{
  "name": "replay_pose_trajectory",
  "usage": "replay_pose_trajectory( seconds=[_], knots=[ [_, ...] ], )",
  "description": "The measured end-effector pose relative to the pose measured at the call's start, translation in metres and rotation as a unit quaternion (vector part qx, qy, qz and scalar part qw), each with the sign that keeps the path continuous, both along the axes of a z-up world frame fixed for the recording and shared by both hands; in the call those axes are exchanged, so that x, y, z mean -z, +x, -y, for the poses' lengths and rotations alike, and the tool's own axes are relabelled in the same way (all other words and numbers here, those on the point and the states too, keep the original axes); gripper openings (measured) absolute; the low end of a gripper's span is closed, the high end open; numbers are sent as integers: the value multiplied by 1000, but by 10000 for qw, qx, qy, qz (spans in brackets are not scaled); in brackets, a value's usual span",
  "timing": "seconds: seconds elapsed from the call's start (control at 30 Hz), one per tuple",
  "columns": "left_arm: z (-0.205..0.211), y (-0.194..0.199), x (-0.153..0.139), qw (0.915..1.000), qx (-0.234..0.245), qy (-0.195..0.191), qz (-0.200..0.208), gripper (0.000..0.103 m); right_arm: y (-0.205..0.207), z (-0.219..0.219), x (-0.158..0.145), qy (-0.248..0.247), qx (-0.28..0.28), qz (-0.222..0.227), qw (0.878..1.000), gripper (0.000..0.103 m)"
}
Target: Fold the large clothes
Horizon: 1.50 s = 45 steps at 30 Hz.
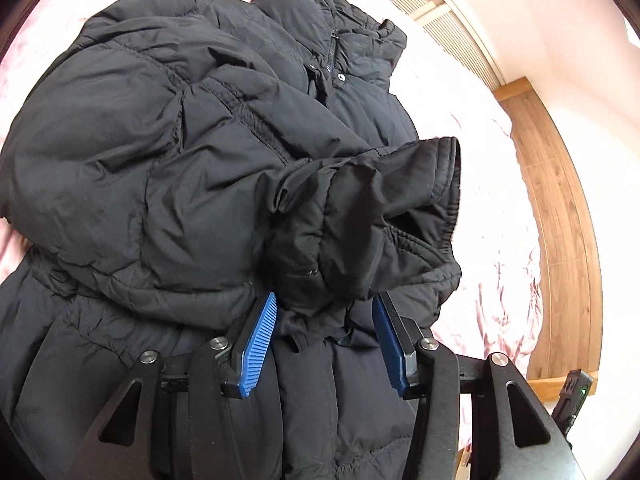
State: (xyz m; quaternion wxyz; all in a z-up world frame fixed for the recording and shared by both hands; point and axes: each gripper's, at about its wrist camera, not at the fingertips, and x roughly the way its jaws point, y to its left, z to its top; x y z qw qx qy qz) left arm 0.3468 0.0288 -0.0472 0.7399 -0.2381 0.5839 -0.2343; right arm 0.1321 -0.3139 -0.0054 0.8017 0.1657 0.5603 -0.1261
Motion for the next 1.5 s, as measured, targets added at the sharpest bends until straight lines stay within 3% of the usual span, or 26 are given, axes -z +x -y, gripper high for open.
replay_pose_trajectory(
  seconds=[0.17, 0.43, 0.57, 0.87, 1.07, 1.3, 1.5],
  knots=[
    [-12, -18, -4, 9997, 227, 79, 86, 48, 12, -15, -4, -2, -127, 51, 9999, 70],
    [-55, -14, -15, 9952, 135, 779, 581, 51, 55, -74, -20, -90, -827, 296, 9961, 70],
    [-82, 0, -25, 9903, 2, 1110, 836, 55, 92, -123, -33, -64, -1433, 532, 9882, 70],
    [-115, 49, -25, 9836, -85, 1429, 1095, 56, 176, -240, -37, -15, -2534, 968, 9625, 70],
    [-109, 65, 4, 9800, -17, 1619, 1161, 56, 201, -268, 10, -189, -2783, 624, 9583, 70],
    [-100, 55, 45, 9735, 122, 1824, 1373, 58, 185, -243, 89, -217, -2804, -47, 9596, 71],
    [-88, 56, 65, 9656, 396, 2173, 1373, 69, 184, -240, 121, -281, -3051, -59, 9519, 77]
  ],
)
